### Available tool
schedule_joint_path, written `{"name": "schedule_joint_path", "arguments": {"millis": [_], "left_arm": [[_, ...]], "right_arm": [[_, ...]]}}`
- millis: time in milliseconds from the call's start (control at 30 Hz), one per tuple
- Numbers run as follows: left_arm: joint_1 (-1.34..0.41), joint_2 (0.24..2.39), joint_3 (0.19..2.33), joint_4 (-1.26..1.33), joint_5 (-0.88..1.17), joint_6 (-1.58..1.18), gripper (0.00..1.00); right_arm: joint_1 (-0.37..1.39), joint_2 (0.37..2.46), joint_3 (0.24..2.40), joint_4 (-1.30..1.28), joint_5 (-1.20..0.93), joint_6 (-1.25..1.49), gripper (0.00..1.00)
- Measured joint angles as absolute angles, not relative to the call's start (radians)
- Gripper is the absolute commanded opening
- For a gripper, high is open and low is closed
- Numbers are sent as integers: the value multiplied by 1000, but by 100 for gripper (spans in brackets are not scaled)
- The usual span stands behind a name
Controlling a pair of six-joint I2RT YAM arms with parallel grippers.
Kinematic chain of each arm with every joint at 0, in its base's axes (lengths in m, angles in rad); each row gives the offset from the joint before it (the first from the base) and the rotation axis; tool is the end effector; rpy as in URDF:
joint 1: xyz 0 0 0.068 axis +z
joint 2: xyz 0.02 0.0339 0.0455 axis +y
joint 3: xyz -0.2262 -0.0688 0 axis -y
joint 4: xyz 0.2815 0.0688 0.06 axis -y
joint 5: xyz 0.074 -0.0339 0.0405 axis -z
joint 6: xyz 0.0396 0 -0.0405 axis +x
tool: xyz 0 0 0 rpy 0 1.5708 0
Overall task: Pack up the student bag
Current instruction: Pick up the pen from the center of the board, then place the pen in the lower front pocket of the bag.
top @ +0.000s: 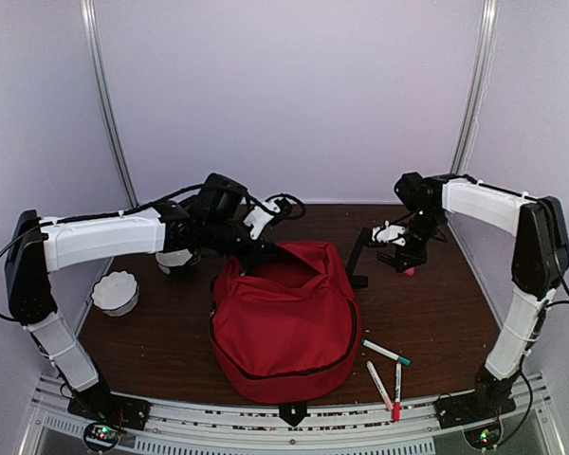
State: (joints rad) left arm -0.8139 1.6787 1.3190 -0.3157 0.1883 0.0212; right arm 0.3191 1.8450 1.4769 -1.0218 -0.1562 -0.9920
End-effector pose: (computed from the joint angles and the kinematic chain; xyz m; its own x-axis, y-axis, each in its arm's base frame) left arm 0.2810 -0.3083 0.2249 -0.4120 0.4665 -0.7828 0.8234 0.5586 -0.1005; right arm 0.3644 0.1269 0.1747 -0.2293 -0.9466 -0.2265 -0.9659 0.2499 -0.0669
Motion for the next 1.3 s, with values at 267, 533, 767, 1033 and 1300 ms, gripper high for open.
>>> {"name": "schedule_joint_path", "arguments": {"millis": [267, 533, 767, 1033, 1300], "left_arm": [[-815, 1695, 1329, -316, 200, 20, 12], [-815, 1701, 1334, -316, 208, 16, 12], [-815, 1701, 1334, -315, 228, 5, 12], [-814, 1701, 1334, -316, 251, -1, 13], [-814, 1700, 1336, -316, 259, -2, 13]], "right_arm": [[460, 1605, 1571, -1066, -394, -891, 20], [790, 1564, 1587, -966, -430, -845, 20], [935, 1654, 1597, -815, -316, -848, 19], [936, 1755, 1597, -696, -232, -855, 21], [937, 1774, 1585, -614, -165, -870, 35]]}}
